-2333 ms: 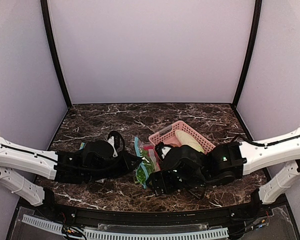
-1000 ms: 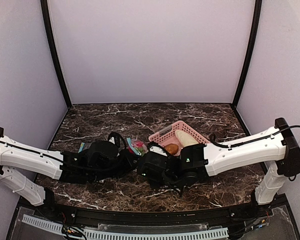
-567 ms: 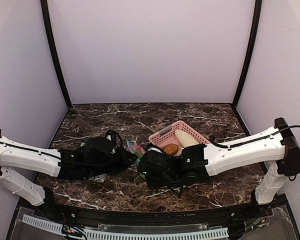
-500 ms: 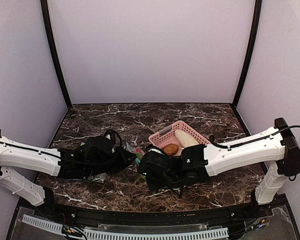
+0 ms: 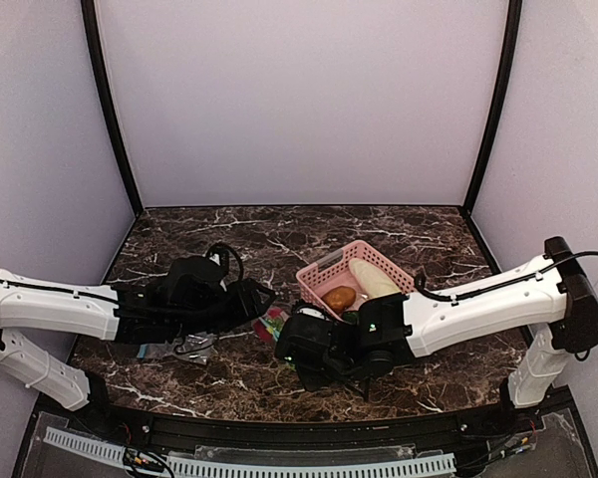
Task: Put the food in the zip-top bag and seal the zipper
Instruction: Pass from the left arm to the right, then pass from the right arm to the left, then pick up the fake fruit from the zipper food storage bag.
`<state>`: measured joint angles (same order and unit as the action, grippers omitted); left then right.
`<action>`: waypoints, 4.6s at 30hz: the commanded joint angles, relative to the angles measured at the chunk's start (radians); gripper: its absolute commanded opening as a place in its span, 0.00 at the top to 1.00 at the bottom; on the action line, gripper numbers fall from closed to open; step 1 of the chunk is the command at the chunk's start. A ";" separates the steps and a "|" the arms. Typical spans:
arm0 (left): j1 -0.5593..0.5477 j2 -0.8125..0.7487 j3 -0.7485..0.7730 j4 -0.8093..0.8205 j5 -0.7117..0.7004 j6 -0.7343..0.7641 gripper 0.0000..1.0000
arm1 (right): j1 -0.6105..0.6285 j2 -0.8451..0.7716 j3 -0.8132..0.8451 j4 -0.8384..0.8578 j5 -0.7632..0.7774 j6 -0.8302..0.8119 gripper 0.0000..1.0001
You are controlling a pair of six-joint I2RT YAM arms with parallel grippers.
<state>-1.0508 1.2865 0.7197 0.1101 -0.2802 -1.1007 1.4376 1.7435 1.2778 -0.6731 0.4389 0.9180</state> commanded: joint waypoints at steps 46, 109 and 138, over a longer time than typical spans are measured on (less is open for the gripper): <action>-0.104 0.045 -0.115 0.190 0.277 0.031 0.99 | -0.083 -0.182 -0.105 0.159 -0.212 -0.051 1.00; -0.115 0.129 0.106 0.006 0.421 0.343 0.99 | -0.152 -0.345 -0.081 0.258 -0.269 -0.118 1.00; -0.158 -0.397 -0.042 -0.138 0.016 0.614 0.21 | -0.153 -0.263 -0.047 0.382 -0.101 -0.007 1.00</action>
<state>-1.1858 0.8734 0.7391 -0.0502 -0.2855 -0.5159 1.2903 1.4780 1.1927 -0.2966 0.2680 0.9062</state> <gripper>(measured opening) 0.794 0.009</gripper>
